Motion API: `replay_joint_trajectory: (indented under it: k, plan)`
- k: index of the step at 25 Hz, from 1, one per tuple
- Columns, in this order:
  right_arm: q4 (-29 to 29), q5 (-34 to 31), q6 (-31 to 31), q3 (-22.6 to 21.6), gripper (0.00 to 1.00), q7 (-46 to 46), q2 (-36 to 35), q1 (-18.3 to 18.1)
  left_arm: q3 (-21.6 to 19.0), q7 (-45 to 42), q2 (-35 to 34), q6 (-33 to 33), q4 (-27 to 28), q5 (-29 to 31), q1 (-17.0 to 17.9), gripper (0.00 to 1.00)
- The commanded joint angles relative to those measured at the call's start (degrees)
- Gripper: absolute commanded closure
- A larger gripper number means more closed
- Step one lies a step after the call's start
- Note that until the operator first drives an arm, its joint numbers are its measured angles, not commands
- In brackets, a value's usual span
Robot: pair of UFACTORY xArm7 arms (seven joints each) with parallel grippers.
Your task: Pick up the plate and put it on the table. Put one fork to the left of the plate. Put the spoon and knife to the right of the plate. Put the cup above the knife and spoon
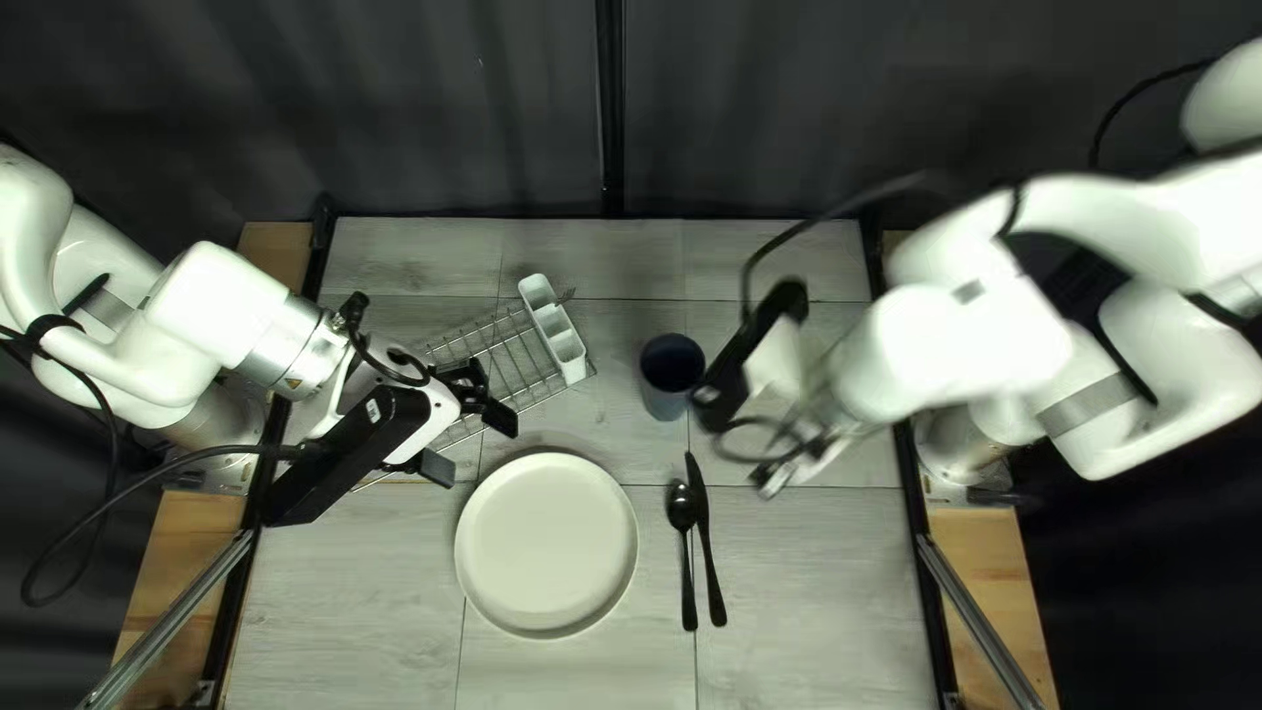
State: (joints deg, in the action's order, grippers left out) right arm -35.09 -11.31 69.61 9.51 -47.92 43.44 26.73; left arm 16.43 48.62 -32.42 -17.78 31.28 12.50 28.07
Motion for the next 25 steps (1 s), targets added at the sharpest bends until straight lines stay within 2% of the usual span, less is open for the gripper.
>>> replay_joint_trajectory:
  k: [1, 21, 23, 25]
  plan:
    - [0.4, -0.4, 0.2, 0.4, 0.00, 0.9, 0.7, 0.2, 0.0, 0.0, 0.0, 0.0, 0.0, 0.0, 0.0, 0.00]
    - [0.4, -0.4, 0.2, 0.4, 0.00, 0.9, 0.7, 0.2, 0.6, 0.4, -0.5, 0.1, -0.4, -0.2, 0.1, 0.00]
    - [0.4, -0.4, 0.2, 0.4, 0.00, 0.9, 0.7, 0.2, 0.7, -1.4, 4.9, -5.5, 6.5, -1.2, -0.8, 0.00]
    - [0.4, -0.4, 0.2, 0.4, 0.00, 0.9, 0.7, 0.2, 0.0, -3.6, 6.0, -11.1, 10.3, -1.7, -1.9, 0.00]
